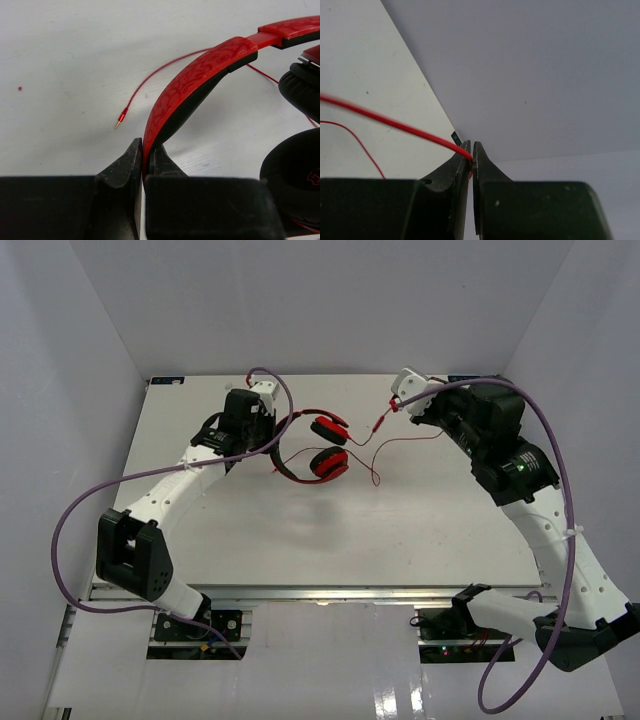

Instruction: Wrap the headphones

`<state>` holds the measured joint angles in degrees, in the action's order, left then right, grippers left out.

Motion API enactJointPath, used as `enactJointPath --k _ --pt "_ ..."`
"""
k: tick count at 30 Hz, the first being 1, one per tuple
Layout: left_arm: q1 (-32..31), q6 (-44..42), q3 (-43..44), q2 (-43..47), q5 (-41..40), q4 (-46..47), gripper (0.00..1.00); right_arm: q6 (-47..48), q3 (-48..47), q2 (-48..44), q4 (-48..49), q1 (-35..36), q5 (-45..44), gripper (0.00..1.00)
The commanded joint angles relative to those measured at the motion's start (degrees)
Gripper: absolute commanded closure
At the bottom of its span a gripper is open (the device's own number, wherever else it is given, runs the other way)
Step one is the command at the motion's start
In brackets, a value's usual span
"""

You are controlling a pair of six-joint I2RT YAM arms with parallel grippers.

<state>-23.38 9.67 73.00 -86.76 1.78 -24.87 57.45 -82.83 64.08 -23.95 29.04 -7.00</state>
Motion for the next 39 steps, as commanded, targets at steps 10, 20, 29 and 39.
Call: enactJointPath --k 10,20,29,39 --pt "-15.19 -10.96 2.98 -0.05 13.53 7.86 1.0 -4.69 -5.32 8.17 4.17 3.68 16.31 0.92" --pt "-23.13 -12.26 -1.93 7.3 12.41 9.92 1.0 -9.5 -2.39 13.5 6.62 0.49 13.25 0.92" --pt "-25.29 -10.36 -5.67 15.11 12.69 12.2 1.0 -16.85 0.8 15.6 5.85 -5.81 21.26 0.92" --pt "-25.75 -6.17 -4.15 18.31 13.32 15.15 1.0 -24.68 5.67 15.72 5.55 -9.44 36.37 0.92"
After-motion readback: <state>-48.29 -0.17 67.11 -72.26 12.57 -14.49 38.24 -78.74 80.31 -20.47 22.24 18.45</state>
